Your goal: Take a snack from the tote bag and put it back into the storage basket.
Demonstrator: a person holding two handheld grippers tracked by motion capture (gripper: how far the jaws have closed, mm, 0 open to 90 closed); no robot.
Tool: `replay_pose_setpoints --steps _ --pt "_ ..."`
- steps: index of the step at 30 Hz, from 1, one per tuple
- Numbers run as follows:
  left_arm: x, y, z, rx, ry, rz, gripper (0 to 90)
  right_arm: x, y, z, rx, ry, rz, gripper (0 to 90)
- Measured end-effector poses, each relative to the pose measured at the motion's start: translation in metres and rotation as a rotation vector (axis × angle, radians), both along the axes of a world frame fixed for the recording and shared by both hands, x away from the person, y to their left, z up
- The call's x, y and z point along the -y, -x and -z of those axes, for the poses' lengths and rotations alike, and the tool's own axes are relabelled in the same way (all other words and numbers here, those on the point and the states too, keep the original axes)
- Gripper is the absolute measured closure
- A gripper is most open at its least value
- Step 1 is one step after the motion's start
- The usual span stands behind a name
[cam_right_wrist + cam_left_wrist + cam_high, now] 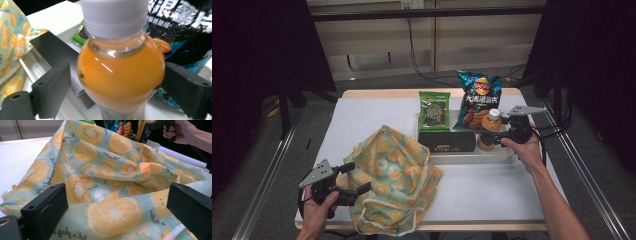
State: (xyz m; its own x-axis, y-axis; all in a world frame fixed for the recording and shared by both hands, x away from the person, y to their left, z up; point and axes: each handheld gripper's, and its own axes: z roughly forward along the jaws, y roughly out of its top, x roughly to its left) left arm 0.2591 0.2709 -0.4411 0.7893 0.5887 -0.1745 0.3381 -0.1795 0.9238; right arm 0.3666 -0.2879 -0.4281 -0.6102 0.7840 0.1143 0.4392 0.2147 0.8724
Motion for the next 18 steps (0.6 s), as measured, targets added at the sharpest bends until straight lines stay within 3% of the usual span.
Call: replay_pose_setpoints --steps 5,9,12,15,18 --pt "-0.001 0.001 -0.001 -0.004 -0.014 -0.016 3.1 0.000 0.012 -0.006 0.023 -0.004 0.042 7.8" --pt "-0.001 0.001 -0.001 -0.003 -0.017 -0.020 3.1 0.002 0.021 -0.010 0.015 -0.005 0.063 4.0" --pt "0.000 0.002 -0.001 -0.005 -0.012 -0.025 3.1 0.006 0.033 -0.014 0.046 -0.025 0.095 5.1" --pt "0.000 0.002 -0.001 -0.005 -0.014 -0.027 3.1 0.009 0.044 -0.017 0.026 -0.035 0.109 6.7" --pt "0.002 0.002 0.001 -0.011 -0.034 -0.023 3.4 0.007 0.055 -0.016 0.037 -0.034 0.119 6.2"
